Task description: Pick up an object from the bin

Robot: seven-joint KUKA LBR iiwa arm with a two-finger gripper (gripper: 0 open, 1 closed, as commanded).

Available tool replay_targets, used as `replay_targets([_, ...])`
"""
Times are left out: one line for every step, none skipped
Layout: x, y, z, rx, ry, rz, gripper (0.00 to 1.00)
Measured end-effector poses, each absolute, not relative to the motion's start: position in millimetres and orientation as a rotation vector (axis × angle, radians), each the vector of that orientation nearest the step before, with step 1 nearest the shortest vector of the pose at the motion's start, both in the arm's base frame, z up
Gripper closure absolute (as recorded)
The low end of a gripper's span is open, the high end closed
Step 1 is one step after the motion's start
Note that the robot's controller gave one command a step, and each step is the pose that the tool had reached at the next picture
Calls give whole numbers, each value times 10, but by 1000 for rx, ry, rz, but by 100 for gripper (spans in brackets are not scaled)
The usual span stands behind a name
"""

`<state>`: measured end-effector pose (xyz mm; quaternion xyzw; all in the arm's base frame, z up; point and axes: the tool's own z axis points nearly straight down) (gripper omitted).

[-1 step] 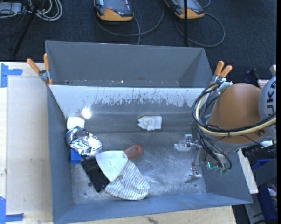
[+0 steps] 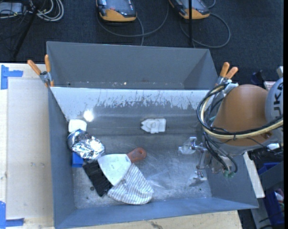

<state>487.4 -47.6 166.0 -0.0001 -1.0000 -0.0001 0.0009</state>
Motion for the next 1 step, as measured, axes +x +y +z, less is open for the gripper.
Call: replay_targets([5332,10,1297,167,-3140,1,0])
